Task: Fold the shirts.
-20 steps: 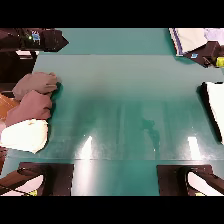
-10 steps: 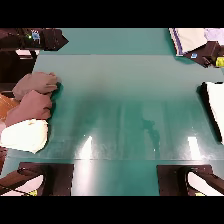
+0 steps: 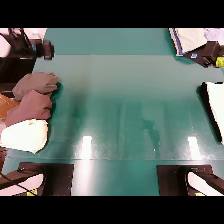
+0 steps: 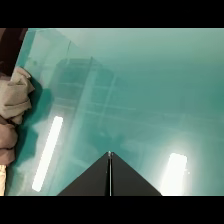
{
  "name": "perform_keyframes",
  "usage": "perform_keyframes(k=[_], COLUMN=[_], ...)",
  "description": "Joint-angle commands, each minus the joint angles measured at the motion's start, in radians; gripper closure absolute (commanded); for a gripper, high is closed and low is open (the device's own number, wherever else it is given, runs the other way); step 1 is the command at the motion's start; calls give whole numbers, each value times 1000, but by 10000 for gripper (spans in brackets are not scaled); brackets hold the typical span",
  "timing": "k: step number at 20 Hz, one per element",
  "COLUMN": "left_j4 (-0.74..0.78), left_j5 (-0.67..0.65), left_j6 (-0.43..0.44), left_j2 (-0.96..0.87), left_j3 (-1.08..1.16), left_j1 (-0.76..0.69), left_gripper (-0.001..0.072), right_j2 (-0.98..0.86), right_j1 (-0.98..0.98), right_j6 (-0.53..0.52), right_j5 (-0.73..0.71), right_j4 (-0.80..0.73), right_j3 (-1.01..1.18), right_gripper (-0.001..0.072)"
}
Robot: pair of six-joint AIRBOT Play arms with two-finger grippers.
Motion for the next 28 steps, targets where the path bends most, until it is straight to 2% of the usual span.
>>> perform_keyframes(k=[1,4,7,8,9,10,13,15,20,23,25,28], left_j4=[87,74,69,69,69,69,64,40,-207,-335,-327,-331], left_j5=[29,31,52,50,36,15,-21,-18,-127,-204,-260,-270], left_j6=[-60,-59,-60,-60,-57,-55,-48,-35,162,190,188,180], left_j2=[-113,-229,-262,-259,-257,-251,-179,-74,210,298,291,223], left_j3=[-135,-156,-155,-145,-120,-84,67,184,429,447,444,407], left_j1=[113,168,176,176,176,176,174,174,174,164,64,-204], left_gripper=[158,158,160,191,476,663,675,675,677,678,678,678], right_j2=[0,1,0,0,0,1,1,1,1,0,1,1], right_j1=[1,1,1,1,1,1,1,1,16,16,16,16], right_j6=[0,1,1,1,1,1,1,1,-6,-6,-6,-6], right_j5=[0,0,0,0,0,0,-2,-18,-35,-53,-49,-37], right_j4=[0,0,0,0,0,0,20,95,100,86,45,23], right_j3=[0,0,0,0,0,0,0,1,149,264,335,410], right_gripper=[694,693,693,694,694,694,694,694,694,694,693,694])
